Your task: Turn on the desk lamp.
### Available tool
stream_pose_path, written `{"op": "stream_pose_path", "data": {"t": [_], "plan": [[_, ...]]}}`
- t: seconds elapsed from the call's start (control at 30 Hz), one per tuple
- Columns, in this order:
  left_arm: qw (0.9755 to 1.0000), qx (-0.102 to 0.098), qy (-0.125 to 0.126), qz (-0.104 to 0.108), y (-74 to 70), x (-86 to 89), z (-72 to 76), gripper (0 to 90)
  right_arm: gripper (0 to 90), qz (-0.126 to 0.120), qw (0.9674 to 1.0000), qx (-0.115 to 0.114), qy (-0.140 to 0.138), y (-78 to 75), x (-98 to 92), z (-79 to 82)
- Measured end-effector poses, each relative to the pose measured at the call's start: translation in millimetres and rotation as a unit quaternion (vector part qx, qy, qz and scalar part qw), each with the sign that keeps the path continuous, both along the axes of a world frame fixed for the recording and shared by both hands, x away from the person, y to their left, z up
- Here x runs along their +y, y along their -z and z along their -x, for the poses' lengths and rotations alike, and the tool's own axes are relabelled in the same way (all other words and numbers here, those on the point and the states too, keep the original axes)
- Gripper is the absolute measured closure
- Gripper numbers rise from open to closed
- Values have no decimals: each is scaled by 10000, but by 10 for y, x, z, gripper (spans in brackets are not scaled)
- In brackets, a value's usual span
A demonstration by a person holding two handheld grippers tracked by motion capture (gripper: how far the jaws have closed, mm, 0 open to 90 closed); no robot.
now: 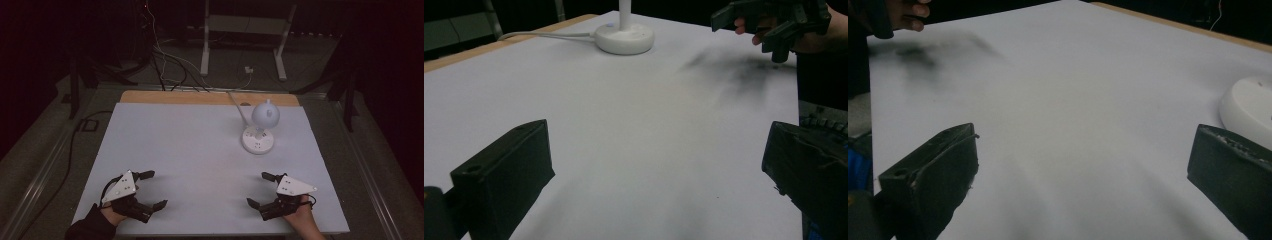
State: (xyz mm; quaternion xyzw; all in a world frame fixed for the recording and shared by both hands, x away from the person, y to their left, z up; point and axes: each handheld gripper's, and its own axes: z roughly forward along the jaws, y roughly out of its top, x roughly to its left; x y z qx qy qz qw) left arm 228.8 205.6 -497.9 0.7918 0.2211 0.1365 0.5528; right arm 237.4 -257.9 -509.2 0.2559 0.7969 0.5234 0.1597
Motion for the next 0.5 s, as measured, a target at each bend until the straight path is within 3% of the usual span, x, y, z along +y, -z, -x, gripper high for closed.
{"op": "stream_pose_path", "data": {"t": [0.17, 0.37, 0.5], "plan": [[10000, -25, 24, 7, -2, -2, 5, 4, 0, 259, 9997, 34, -10, 9, 12, -12], [10000, 5, 20, 56, 4, 7, -2, 4, 0, 410, 9991, 113, 11, -11, 10, -17], [9999, -13, -2, 136, -4, 15, 0, 4, 0, 411, 9988, 222, -124, -7, 34, -18]]}}
